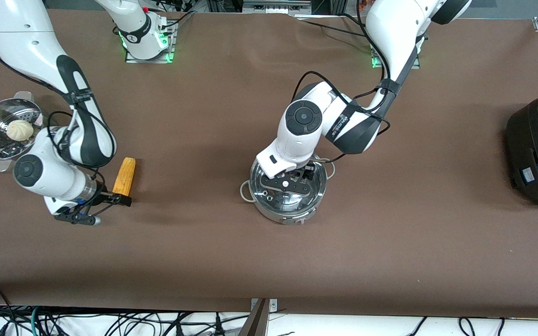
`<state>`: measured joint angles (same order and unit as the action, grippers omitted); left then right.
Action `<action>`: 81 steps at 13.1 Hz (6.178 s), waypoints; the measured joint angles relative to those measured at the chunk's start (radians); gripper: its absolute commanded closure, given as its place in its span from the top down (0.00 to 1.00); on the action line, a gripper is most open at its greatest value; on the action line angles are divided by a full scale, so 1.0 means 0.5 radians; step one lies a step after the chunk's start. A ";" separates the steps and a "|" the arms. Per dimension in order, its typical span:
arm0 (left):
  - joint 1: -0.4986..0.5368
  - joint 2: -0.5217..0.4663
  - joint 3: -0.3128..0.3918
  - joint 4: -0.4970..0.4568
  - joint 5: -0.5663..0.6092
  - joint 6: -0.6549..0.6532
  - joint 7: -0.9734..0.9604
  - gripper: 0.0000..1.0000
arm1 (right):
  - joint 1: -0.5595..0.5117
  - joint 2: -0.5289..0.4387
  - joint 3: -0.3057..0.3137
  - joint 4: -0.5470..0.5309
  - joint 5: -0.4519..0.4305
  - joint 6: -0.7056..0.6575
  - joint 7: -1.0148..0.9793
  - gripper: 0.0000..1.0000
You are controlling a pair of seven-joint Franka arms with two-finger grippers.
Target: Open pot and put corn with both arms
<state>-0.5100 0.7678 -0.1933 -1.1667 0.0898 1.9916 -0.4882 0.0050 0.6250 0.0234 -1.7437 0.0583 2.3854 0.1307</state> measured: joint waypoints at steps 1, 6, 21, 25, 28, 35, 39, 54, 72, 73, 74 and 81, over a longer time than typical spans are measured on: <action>0.000 0.000 0.000 -0.003 0.002 0.003 0.000 0.43 | 0.000 -0.001 0.003 -0.041 0.000 0.023 -0.008 1.00; 0.001 -0.001 0.015 -0.020 0.027 0.003 0.003 0.40 | 0.000 -0.094 0.004 -0.204 0.000 0.025 -0.074 1.00; 0.381 -0.311 0.026 0.055 -0.012 -0.862 0.654 0.21 | -0.014 -0.235 -0.011 -0.399 0.000 -0.009 -0.273 0.00; 0.803 -0.349 0.025 -0.230 -0.012 -0.850 1.321 0.22 | -0.011 -0.447 0.060 -0.121 0.017 -0.587 -0.237 0.00; 0.991 -0.378 0.020 -0.525 -0.013 -0.681 1.591 0.24 | 0.007 -0.535 0.257 0.327 0.034 -1.115 0.108 0.00; 1.072 -0.431 0.016 -1.270 -0.013 0.028 1.622 1.00 | 0.526 -0.309 0.593 0.766 0.026 -0.955 1.134 0.00; 1.072 -0.650 -0.017 -1.229 -0.068 -0.157 1.539 1.00 | 0.911 0.017 0.588 1.029 -0.202 -0.704 1.488 0.00; 0.917 -1.370 0.259 -0.653 -0.201 -0.922 0.983 1.00 | 1.131 0.489 0.507 1.244 -0.371 -0.450 1.526 1.00; 0.836 -1.429 0.332 -0.771 -0.201 -0.867 0.687 1.00 | -0.140 -0.603 0.183 0.805 -0.247 -1.642 0.178 1.00; 0.836 -1.429 0.332 -0.771 -0.201 -0.867 0.687 1.00 | -0.141 -0.712 0.104 0.667 -0.236 -1.610 0.172 1.00; 0.836 -1.429 0.331 -0.770 -0.201 -0.867 0.687 1.00 | -0.143 -0.815 0.049 0.554 -0.208 -1.570 0.164 1.00; 0.836 -1.428 0.332 -0.769 -0.201 -0.867 0.687 1.00 | -0.143 -1.101 -0.176 0.341 -0.121 -1.530 -0.455 1.00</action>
<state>-0.0919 0.0540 -0.0275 -1.5513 -0.0109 1.5582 -0.1448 -0.0664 0.0748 -0.0648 -1.5730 -0.0020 1.6204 -0.0970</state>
